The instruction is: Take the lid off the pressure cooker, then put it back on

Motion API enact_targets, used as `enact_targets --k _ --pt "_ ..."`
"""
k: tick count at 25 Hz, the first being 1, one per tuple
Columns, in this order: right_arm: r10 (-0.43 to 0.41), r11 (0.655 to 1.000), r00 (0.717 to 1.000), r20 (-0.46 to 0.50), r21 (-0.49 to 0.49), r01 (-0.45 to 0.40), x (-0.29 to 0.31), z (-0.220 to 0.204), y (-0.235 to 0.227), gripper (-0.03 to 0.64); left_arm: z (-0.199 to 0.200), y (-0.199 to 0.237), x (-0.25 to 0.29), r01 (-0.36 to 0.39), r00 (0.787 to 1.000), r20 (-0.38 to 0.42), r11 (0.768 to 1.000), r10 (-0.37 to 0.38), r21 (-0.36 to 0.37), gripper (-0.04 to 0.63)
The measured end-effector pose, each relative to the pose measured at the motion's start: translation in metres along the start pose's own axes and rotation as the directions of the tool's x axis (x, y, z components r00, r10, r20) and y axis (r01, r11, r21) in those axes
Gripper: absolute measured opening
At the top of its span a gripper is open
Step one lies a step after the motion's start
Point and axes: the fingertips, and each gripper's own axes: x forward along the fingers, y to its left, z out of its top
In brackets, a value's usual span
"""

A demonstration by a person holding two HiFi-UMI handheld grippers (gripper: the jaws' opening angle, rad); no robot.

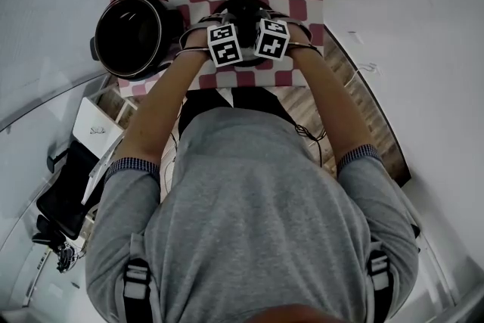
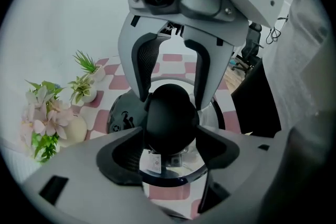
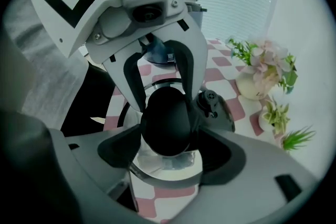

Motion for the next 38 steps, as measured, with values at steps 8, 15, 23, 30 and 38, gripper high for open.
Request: enact_targets --k 8,15,23,30,38 --pt "-0.017 1.0 0.999 -0.045 -0.025 0.015 0.014 -0.003 0.001 0.296 -0.005 0.001 0.007 0.019 1.0 0.016 0.999 -0.019 -0.032 0.3" --pt "-0.004 1.0 0.998 -0.065 -0.017 0.003 0.008 -0.001 0.004 0.291 -0.004 -0.002 0.002 0.024 1.0 -0.001 0.999 -0.024 -0.043 0.295" --pt "0.005 1.0 0.999 -0.041 -0.01 -0.005 -0.049 0.013 0.021 0.29 0.026 -0.016 -0.052 0.035 0.997 0.067 0.999 -0.033 -0.023 0.295" --pt "0.013 1.0 0.997 -0.07 -0.004 -0.014 -0.114 0.03 0.03 0.291 0.059 -0.021 -0.111 0.051 0.991 0.124 0.999 -0.05 -0.001 0.295" --pt "-0.054 0.998 0.998 -0.035 -0.021 0.053 -0.17 0.058 0.025 0.291 0.079 -0.012 -0.174 -0.013 0.992 0.126 0.999 0.006 0.052 0.295"
